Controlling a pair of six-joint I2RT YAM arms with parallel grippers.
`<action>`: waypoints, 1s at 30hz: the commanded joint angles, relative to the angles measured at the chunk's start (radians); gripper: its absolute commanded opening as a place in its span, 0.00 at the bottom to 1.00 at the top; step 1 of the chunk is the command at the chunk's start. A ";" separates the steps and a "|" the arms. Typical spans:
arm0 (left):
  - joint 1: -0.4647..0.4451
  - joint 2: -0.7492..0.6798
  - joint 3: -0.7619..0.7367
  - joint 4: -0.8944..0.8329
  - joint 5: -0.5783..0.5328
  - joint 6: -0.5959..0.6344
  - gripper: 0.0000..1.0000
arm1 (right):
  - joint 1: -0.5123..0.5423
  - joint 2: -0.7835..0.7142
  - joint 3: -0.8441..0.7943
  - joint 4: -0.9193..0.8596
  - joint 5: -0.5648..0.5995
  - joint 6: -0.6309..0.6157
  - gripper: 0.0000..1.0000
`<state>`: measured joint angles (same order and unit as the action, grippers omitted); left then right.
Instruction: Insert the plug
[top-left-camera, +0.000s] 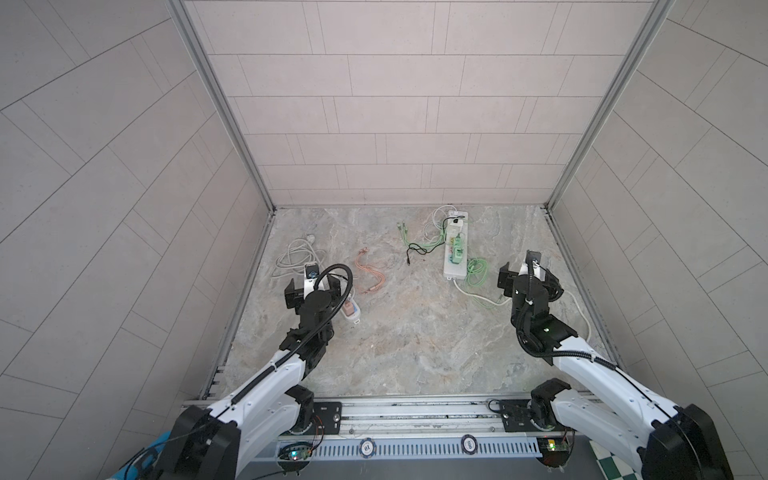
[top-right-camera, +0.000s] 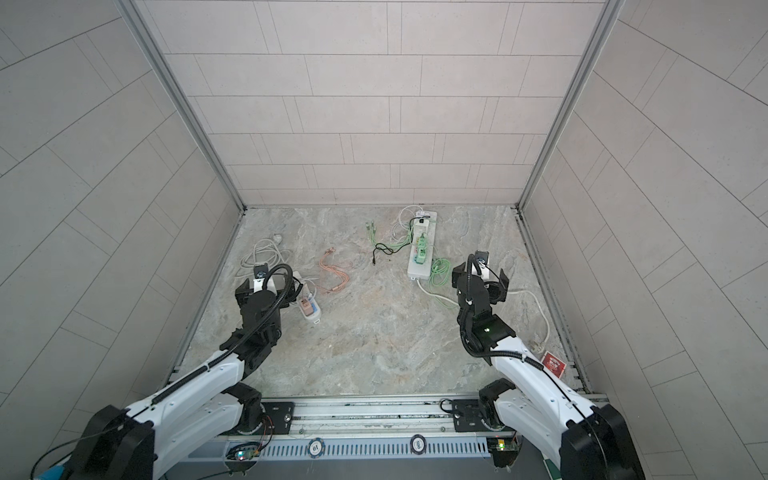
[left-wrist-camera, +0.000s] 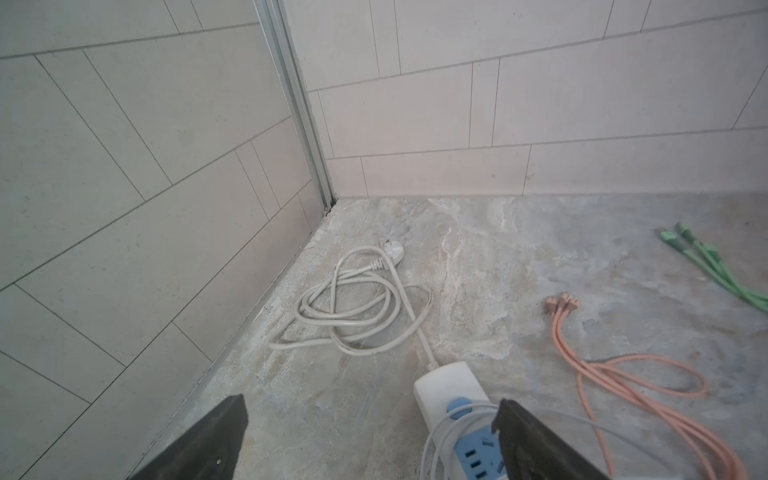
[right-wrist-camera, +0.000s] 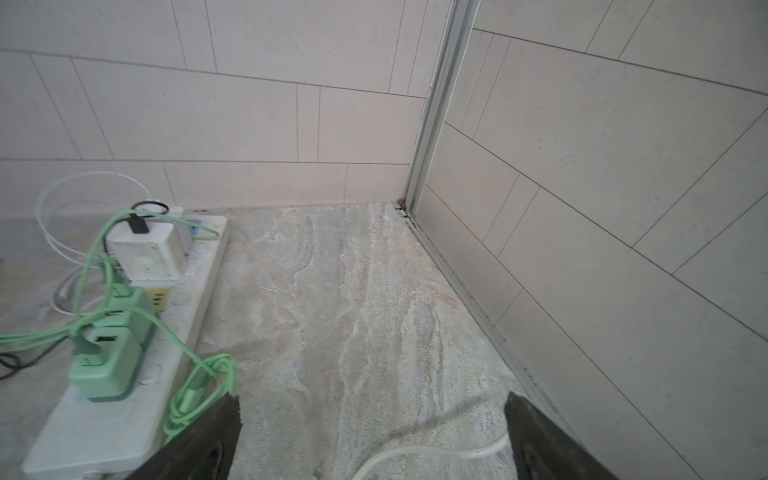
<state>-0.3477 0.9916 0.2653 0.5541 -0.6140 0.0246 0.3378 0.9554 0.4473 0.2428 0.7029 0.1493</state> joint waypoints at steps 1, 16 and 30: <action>0.030 0.105 -0.028 0.261 0.076 0.071 1.00 | -0.055 0.045 -0.003 0.058 0.062 0.001 0.99; 0.174 0.637 -0.060 0.775 0.298 0.076 1.00 | -0.090 0.364 -0.120 0.587 -0.018 -0.205 0.99; 0.189 0.630 -0.033 0.710 0.354 0.086 1.00 | -0.166 0.588 -0.160 0.845 -0.201 -0.155 0.99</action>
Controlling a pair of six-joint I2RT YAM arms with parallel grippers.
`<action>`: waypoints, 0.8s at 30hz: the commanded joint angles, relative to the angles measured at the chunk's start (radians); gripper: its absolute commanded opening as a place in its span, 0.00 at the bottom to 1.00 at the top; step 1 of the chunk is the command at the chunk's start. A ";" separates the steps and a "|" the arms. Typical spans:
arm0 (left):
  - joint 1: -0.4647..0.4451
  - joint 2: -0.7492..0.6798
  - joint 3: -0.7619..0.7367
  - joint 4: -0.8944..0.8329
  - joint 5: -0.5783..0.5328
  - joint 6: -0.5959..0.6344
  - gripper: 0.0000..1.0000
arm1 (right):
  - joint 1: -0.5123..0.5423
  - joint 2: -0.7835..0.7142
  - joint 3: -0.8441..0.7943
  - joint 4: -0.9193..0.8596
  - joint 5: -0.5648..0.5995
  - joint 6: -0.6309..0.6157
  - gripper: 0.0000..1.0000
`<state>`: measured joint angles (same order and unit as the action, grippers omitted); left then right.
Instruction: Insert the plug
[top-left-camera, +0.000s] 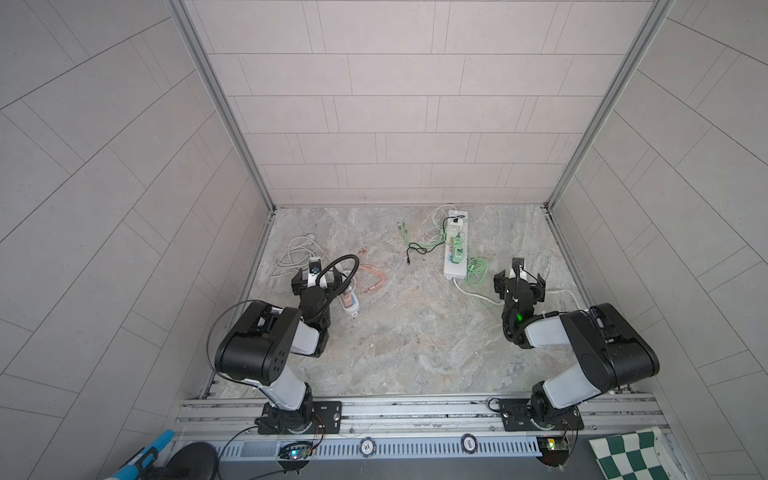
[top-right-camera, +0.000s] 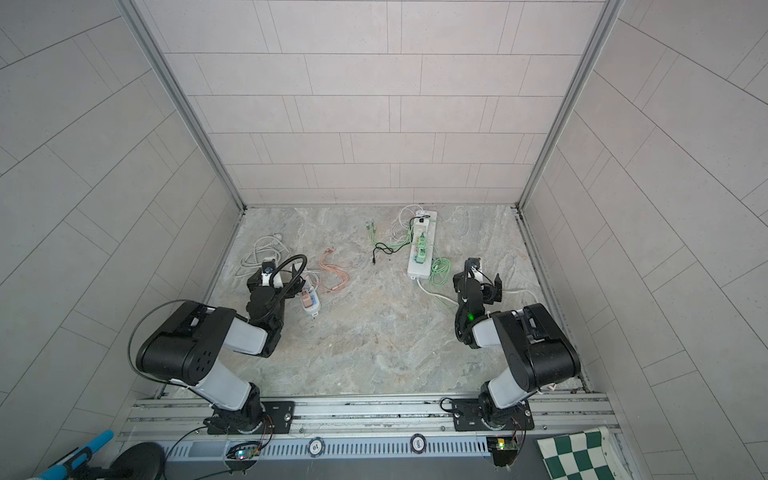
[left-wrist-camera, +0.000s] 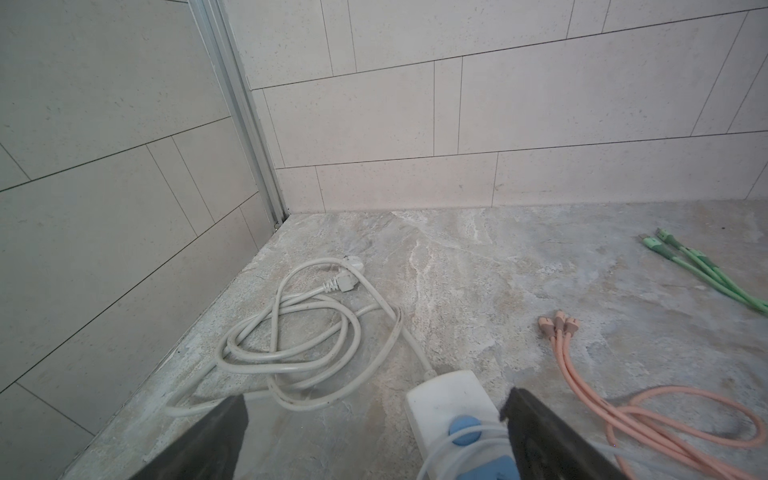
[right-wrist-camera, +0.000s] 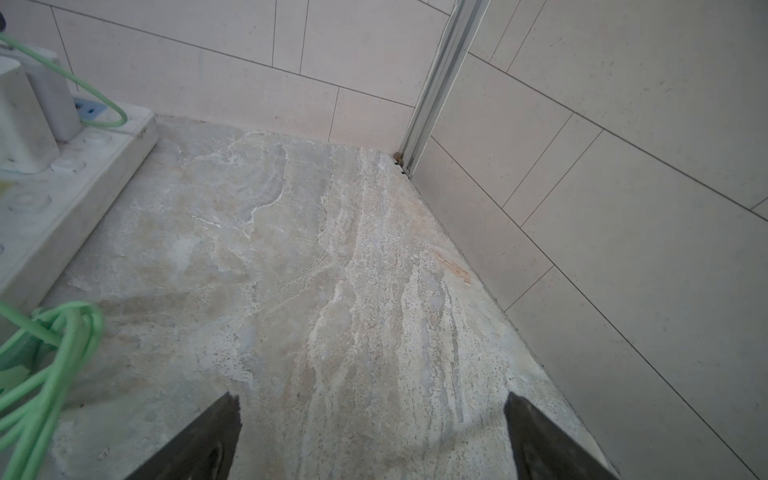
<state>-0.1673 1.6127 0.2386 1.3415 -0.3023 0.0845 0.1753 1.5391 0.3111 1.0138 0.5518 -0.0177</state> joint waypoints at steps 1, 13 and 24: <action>0.008 0.008 -0.018 -0.064 0.055 0.026 1.00 | -0.004 0.025 -0.033 0.104 -0.059 0.012 0.99; 0.023 -0.014 0.048 -0.215 -0.010 -0.014 1.00 | 0.005 0.073 -0.023 0.164 -0.044 -0.016 0.99; 0.077 -0.014 0.141 -0.376 0.073 -0.054 1.00 | 0.003 0.076 -0.024 0.170 -0.044 -0.017 0.99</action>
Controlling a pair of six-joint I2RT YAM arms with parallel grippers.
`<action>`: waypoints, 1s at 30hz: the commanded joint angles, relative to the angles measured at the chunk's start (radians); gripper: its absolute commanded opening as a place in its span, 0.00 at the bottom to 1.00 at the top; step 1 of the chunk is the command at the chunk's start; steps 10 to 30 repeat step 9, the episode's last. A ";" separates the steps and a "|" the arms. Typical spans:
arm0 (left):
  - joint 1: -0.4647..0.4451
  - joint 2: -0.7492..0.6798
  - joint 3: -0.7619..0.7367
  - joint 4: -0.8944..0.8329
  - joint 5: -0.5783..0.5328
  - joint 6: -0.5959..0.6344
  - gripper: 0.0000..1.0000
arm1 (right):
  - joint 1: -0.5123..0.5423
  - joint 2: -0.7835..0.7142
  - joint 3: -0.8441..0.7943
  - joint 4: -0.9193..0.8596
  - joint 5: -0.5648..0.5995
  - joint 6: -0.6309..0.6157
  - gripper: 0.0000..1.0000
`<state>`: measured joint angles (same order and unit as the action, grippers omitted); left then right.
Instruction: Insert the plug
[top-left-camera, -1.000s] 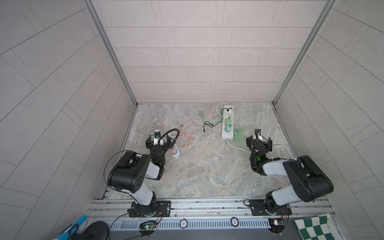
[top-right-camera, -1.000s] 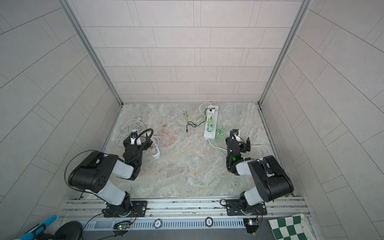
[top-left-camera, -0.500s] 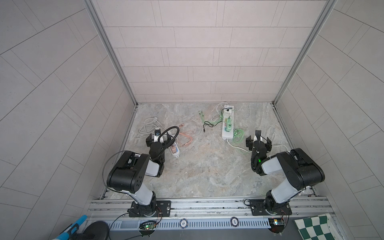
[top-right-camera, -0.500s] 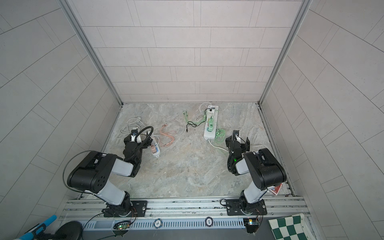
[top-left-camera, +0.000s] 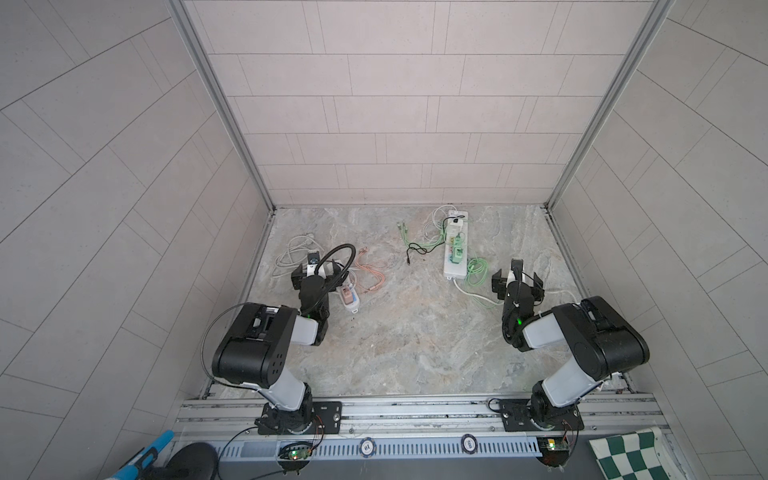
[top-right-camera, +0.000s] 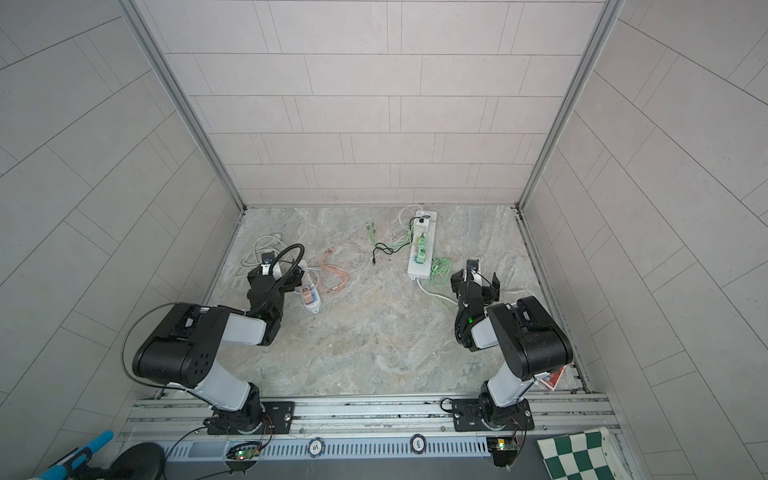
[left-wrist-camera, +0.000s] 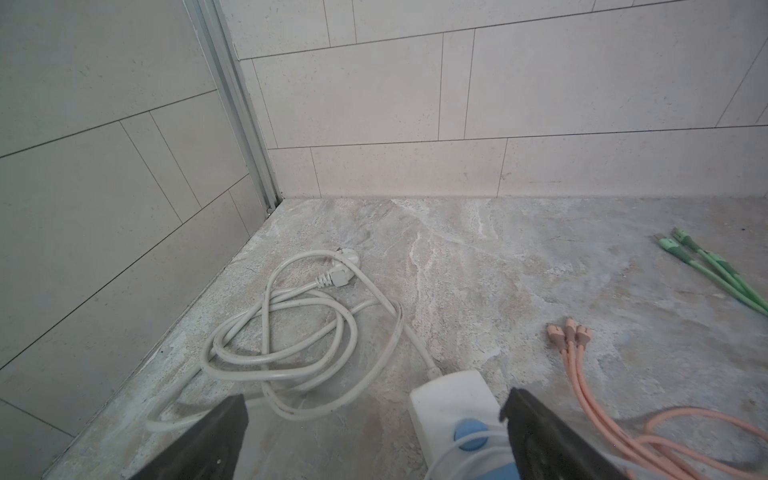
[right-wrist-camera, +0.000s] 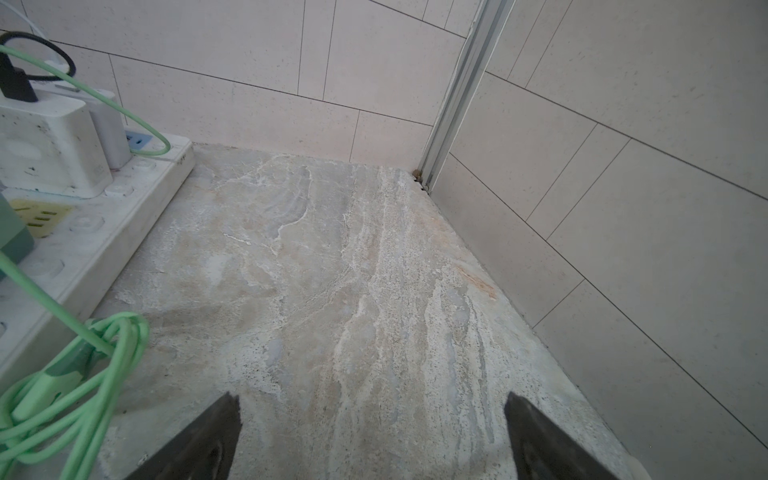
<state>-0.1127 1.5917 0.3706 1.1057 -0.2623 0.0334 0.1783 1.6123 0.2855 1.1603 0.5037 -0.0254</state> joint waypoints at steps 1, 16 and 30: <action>0.020 0.005 0.001 -0.128 0.029 -0.002 1.00 | 0.000 0.002 0.002 0.022 0.003 -0.009 0.99; 0.021 -0.002 0.000 -0.128 0.036 -0.001 1.00 | 0.000 0.003 0.002 0.023 0.004 -0.009 0.99; 0.021 -0.002 0.000 -0.128 0.036 -0.001 1.00 | 0.000 0.003 0.002 0.023 0.004 -0.009 0.99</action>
